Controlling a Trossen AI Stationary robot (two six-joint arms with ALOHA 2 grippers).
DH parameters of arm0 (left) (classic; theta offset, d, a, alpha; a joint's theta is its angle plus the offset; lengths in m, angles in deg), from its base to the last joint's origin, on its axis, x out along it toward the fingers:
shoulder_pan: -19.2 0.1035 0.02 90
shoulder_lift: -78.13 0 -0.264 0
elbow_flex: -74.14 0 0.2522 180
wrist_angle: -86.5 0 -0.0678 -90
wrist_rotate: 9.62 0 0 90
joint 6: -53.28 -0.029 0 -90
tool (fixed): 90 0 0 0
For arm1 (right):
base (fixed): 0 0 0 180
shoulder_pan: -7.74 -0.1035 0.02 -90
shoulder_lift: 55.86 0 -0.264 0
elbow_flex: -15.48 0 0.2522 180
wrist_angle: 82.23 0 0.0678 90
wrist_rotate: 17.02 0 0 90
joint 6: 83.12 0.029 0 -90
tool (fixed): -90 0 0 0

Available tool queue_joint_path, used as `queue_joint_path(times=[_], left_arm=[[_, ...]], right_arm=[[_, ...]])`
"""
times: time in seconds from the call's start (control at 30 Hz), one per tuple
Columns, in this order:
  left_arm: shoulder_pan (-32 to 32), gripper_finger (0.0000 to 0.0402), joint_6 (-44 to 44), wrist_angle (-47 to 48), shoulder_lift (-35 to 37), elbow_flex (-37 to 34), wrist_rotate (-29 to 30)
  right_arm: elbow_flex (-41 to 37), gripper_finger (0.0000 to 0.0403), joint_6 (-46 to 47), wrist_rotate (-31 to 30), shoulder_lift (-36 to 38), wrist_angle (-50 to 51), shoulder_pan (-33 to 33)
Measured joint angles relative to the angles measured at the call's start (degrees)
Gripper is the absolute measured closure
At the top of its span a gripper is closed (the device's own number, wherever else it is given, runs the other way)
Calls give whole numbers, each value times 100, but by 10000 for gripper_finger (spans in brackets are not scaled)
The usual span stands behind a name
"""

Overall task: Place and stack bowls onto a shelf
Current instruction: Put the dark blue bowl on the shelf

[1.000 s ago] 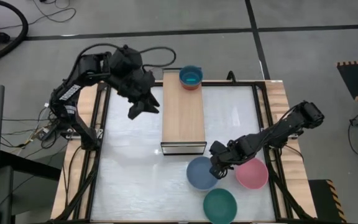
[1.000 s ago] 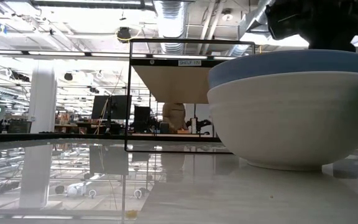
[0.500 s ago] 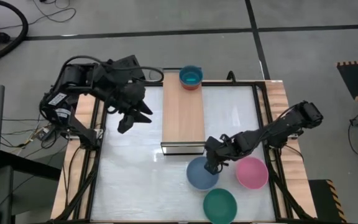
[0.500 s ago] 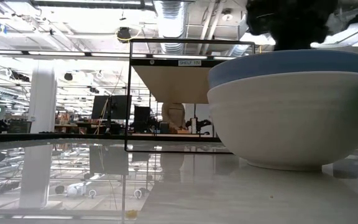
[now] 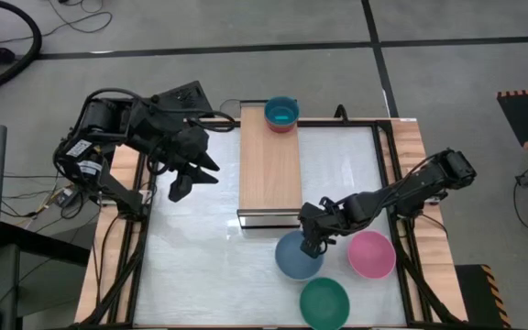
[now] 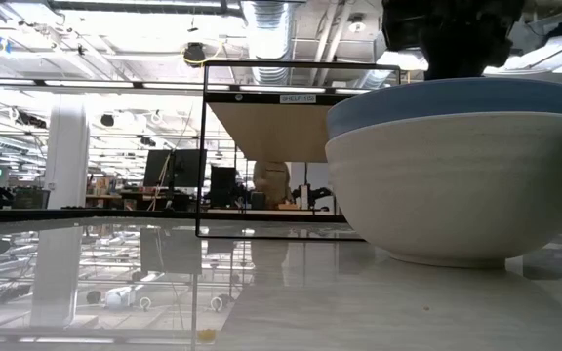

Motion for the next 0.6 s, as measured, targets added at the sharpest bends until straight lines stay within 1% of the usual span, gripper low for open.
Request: queue_joint_path(times=[0.13,0.37,0.5,0.6], left_arm=[[2,262,-2,16,0,0,0],[2,262,-22,16,0,0,0],[2,262,-95,16,0,0,0],[4,262,-90,16,0,0,0]], right_arm=[[0,232,-58,-16,0,129,15],[0,188,-131,-17,0,159,9],[-8,183,-290,-17,-1,175,15],[-11,186,-295,-17,-149,169,13]])
